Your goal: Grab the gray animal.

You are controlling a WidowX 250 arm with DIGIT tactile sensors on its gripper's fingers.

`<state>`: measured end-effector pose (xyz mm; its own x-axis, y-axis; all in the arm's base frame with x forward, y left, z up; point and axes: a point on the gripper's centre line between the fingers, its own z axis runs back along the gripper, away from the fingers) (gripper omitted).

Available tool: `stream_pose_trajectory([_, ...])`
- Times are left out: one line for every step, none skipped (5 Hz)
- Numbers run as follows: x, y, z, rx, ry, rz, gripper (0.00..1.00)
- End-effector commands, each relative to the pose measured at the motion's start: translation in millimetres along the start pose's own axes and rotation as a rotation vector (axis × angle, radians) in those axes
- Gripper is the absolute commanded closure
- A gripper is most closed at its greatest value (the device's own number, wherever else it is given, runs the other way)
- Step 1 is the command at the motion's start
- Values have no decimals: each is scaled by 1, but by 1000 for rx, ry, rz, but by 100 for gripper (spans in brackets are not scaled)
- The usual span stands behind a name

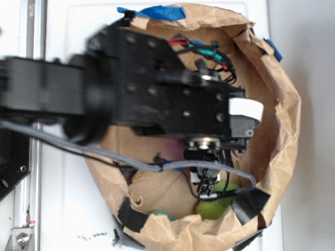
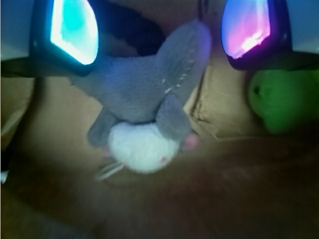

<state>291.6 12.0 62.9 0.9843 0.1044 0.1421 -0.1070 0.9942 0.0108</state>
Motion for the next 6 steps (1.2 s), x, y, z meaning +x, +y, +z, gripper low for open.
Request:
stream_pose_trajectory([30,-9,-9,17,-50,23,0])
stream_pose_trajectory([32,-13,-11,22,-59,19,0])
stream_pose_trajectory([32,-12,-14,17,-58,35,100])
stream_pose_trajectory([31,-12,-15,20,-57,33,100])
stream_pose_trajectory([31,-12,-15,22,-54,33,100])
stream_pose_trajectory([30,-11,-5,11,-70,29,100])
